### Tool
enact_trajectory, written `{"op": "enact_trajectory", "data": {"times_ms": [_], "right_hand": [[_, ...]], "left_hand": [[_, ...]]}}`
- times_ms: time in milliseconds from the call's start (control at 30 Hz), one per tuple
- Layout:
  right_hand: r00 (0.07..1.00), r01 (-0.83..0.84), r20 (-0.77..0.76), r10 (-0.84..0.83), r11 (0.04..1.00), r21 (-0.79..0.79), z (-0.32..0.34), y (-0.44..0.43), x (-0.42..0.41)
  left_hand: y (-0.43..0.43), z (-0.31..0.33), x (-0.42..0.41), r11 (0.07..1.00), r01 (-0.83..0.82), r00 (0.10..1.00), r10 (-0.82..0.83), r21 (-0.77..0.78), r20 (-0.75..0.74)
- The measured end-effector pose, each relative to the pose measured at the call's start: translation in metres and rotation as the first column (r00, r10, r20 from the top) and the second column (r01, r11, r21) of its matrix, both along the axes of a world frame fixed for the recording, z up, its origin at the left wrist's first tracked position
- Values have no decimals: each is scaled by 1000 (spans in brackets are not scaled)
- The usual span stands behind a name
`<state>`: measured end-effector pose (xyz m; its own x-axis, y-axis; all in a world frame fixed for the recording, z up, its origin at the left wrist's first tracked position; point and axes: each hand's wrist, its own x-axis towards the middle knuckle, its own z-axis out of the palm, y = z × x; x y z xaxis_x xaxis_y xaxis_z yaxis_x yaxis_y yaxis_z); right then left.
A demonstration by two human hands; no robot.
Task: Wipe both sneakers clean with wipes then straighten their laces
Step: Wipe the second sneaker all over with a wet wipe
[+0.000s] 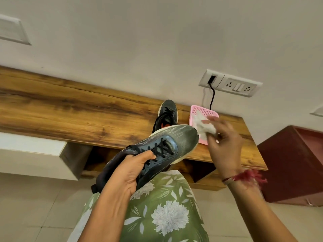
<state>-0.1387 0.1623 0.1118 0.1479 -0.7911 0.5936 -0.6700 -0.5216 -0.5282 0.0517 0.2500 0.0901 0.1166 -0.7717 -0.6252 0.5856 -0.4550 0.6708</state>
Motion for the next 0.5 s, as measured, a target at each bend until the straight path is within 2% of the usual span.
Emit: {"op": "enact_trajectory", "data": {"times_ms": [67, 133, 200, 267, 367, 433, 500], "right_hand": [[965, -32, -262, 5, 995, -100, -13, 10, 6], [917, -55, -396, -32, 977, -207, -21, 14, 7], [929, -49, -370, -23, 982, -185, -26, 16, 10], [933, -51, -358, 16, 995, -90, -30, 23, 18], [933, -124, -341, 114, 992, -8, -35, 35, 29], [928, -178, -335, 164, 984, -14, -35, 36, 28], [903, -214, -395, 168, 974, -77, -34, 33, 21]], "left_hand": [[0, -1, 1, 1000, 0, 1000, 0, -5, -27], [0, -2, 3, 1000, -10, 997, 9, -9, -77], [1, -3, 5, 1000, -22, 991, 19, -18, -130], [1, -3, 6, 999, -24, 985, 17, -35, -174], [2, -2, 9, 997, -28, 974, 11, -72, -227], [3, 0, 11, 993, -35, 966, 5, -109, -258], [4, 3, 13, 988, -18, 962, -25, -155, -272]]}}
